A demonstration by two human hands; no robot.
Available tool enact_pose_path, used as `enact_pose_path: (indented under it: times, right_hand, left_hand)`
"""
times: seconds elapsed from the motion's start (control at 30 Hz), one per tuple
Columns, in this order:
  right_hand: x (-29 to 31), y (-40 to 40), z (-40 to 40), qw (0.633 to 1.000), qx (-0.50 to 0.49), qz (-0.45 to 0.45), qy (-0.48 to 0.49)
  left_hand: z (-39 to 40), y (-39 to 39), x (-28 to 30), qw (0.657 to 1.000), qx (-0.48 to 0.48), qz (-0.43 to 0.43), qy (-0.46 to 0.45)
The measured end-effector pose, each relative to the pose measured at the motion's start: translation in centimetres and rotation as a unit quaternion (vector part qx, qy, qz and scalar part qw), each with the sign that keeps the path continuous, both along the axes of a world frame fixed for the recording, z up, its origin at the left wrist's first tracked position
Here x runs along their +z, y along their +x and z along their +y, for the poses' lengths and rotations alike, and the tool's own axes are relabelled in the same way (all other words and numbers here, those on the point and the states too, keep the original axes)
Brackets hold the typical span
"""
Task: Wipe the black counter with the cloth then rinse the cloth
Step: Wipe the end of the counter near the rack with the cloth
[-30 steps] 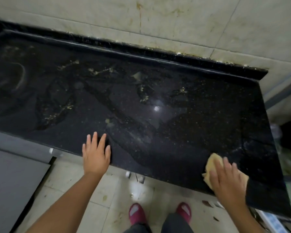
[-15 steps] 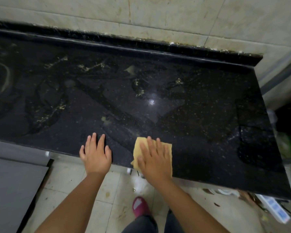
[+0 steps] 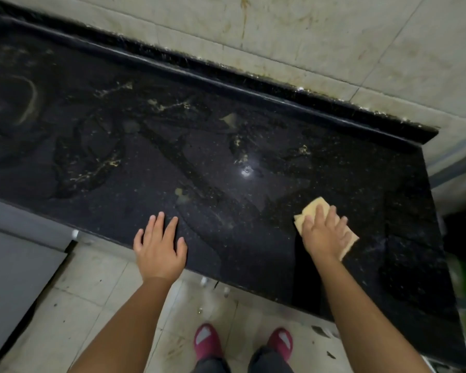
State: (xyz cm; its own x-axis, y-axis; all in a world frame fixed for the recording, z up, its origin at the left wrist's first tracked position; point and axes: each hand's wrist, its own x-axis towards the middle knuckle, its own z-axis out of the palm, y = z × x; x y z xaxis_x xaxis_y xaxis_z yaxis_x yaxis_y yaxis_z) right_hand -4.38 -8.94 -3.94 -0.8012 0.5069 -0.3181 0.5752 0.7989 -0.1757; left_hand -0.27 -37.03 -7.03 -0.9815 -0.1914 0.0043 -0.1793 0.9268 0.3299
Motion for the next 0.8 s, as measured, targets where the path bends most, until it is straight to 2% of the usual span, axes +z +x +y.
enact_pose_path:
  times: [0.1,0.23,0.27,0.33,0.43,0.53,0.6,0.7,0.8]
  right_hand:
    - [-0.6,-2.1,-6.3,0.989,0.146,0.009,-0.004]
    - [-1.2,1.2,-12.6,0.940,0.342,0.005,0.004]
    - [-1.2,2.9,-12.9,0.925,0.378,0.014,0.026]
    - [-1.8,6.2,-11.8,0.919,0.393,0.000,0.025]
    - [-2.5,9.7,-6.1,0.935,0.351,-0.030,0.038]
    - [-1.5,9.2,0.0,0.967,0.245,-0.021,0.073]
    - [-0.8,7.3,2.7,0.984,0.168,-0.022,0.048]
    - [-0.3,3.2,3.1,0.997,0.069,-0.006,0.037]
    - [-0.2,-1.7,0.0,0.999,0.032,-0.003,0.025]
  left_hand:
    - [0.0,-0.1,-0.1,1.000,0.003,0.000,0.000]
    - [-0.1,-0.1,-0.4,1.000,0.004,0.002,-0.002]
    - [-0.1,0.0,-0.4,1.000,0.003,0.002,-0.003]
    - [-0.1,0.0,-0.4,1.000,0.005,0.004,-0.001]
    - [0.0,-0.1,-0.3,1.000,0.007,0.002,-0.002]
    - [0.0,-0.2,-0.1,1.000,0.003,0.002,-0.013]
    - [0.0,-0.2,-0.1,1.000,0.002,0.006,-0.011]
    - [-0.1,-0.2,-0.2,1.000,0.005,0.014,-0.005]
    - [-0.1,-0.3,-0.3,1.000,0.007,0.018,-0.010]
